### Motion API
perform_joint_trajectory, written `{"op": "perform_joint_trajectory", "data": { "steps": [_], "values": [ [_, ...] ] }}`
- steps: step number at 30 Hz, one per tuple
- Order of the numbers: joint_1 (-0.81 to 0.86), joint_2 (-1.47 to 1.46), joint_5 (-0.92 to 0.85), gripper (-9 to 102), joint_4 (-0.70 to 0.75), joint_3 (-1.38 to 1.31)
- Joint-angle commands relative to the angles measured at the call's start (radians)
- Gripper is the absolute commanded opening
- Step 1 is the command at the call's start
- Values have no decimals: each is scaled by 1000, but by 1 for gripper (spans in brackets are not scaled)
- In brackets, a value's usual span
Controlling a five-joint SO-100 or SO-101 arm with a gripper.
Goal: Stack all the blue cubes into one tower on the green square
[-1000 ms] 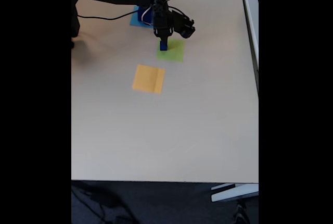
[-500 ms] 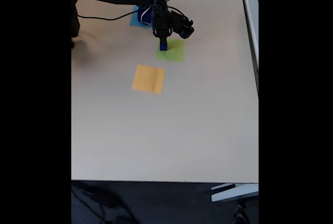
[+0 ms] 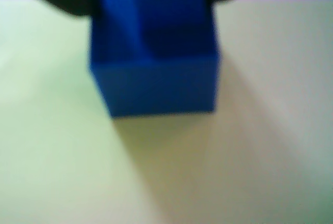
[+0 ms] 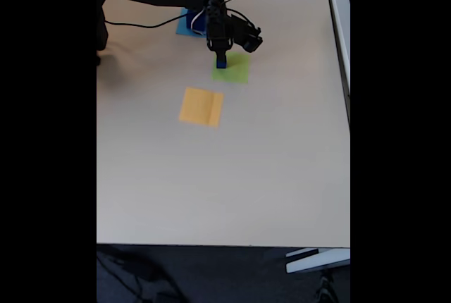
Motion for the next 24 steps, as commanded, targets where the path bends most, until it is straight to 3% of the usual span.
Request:
{"op": "perform_joint_trajectory", "data": {
  "steps": [1, 9, 15, 24],
  "values": [
    [3, 80, -11, 13, -8, -17],
    [-6, 86, -46, 20, 5, -60],
    [-34, 40, -29, 20, 176, -354],
    [-98, 135, 34, 22, 216, -549]
  ]
}}
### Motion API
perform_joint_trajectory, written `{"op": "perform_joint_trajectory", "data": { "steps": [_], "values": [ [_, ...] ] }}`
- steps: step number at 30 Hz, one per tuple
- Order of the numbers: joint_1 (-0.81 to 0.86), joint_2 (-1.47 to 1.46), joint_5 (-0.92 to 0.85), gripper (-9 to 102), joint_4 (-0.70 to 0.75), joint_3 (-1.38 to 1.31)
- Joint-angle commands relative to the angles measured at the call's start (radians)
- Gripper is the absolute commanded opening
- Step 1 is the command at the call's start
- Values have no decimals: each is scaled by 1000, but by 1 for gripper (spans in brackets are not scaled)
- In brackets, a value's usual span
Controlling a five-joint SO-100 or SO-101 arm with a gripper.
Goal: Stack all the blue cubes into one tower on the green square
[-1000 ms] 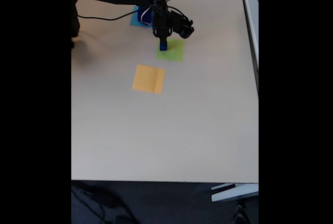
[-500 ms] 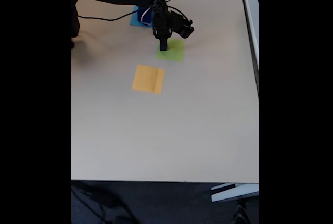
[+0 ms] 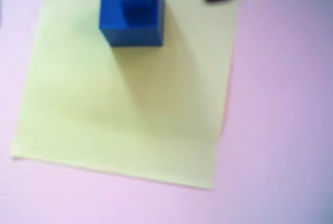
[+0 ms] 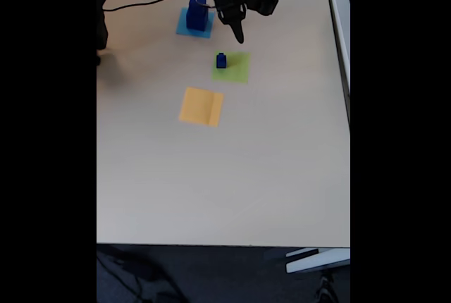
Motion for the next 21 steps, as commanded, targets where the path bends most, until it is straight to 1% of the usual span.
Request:
{"op": "perform_joint_trajectory", "data": {
  "steps": [1, 7, 10, 12, 16, 21],
  "values": [
    [-37, 143, 49, 23, 6, -63],
    [-153, 364, 321, 27, 15, 213],
    [-239, 431, 486, 33, 44, 311],
    [-287, 457, 563, 33, 43, 365],
    [-367, 449, 660, 36, 64, 405],
    [-399, 380, 701, 36, 64, 394]
  ]
}}
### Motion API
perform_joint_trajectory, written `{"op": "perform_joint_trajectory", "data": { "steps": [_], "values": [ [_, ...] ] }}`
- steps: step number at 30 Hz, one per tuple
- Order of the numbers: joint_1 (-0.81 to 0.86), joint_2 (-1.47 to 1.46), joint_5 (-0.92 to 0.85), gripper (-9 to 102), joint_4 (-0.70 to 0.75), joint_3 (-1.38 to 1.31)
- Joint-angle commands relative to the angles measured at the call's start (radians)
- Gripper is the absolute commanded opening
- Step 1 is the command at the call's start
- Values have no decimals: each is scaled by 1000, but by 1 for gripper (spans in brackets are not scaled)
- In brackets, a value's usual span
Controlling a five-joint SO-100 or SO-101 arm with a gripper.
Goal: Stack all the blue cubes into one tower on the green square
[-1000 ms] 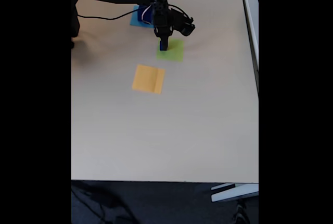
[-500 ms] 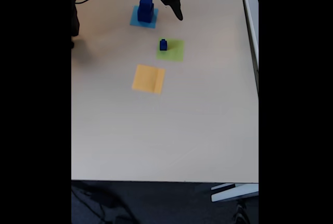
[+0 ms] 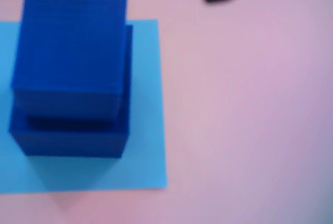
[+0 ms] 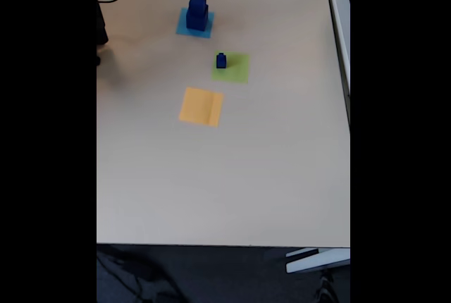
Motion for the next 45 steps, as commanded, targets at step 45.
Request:
{"op": "perform_joint_trajectory", "data": {
  "steps": [45],
  "values": [
    [6, -390, -112, 32, 183, -299]
  ]
}}
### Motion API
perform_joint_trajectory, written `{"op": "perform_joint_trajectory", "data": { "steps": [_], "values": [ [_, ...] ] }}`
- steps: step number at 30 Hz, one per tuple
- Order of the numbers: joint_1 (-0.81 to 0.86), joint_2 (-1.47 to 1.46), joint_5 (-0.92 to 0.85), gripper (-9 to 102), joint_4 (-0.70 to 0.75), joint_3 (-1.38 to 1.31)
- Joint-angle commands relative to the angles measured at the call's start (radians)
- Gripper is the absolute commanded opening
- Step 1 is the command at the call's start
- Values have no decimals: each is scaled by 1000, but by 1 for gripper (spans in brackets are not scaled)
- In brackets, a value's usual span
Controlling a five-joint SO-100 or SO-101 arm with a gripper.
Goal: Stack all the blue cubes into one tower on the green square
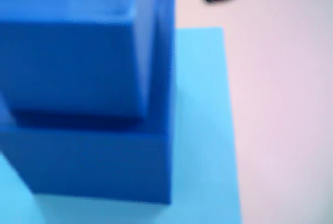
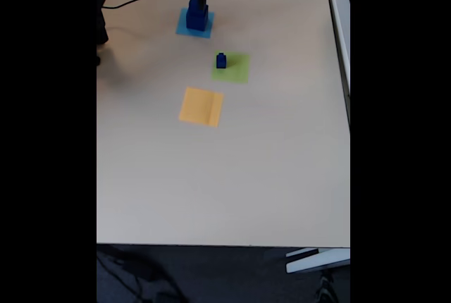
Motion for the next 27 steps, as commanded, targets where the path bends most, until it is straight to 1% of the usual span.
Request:
{"op": "perform_joint_trajectory", "data": {
  "steps": [1, 19, 22, 27],
  "values": [
    [14, 5, -25, 32, 0, -5],
    [-5, 15, -38, 29, 8, 58],
    [-5, 20, -31, 27, 9, 72],
    [-2, 25, -29, 19, 9, 78]
  ]
}}
